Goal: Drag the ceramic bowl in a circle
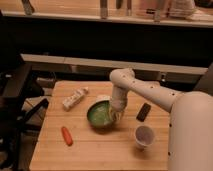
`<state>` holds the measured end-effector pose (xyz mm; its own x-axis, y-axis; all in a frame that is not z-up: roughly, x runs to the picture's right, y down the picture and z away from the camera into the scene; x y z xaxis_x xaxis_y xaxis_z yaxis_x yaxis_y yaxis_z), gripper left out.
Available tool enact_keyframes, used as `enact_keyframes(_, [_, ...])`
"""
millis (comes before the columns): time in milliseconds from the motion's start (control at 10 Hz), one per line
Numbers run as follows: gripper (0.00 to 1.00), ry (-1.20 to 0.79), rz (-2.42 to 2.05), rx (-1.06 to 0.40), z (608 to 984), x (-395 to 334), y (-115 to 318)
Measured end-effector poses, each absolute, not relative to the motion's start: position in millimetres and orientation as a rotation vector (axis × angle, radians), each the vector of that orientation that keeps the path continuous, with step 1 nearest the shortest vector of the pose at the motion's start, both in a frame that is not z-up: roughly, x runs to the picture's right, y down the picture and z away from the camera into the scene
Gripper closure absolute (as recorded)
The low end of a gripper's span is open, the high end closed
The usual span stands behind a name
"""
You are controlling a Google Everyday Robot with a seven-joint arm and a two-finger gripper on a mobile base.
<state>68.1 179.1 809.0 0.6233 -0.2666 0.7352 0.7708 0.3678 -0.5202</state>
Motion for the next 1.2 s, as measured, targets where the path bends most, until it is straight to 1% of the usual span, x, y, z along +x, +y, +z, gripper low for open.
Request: enact_keyframes(1200, [1.00,-0.591,-0.698,-0.986,810.3,61.3,182.5])
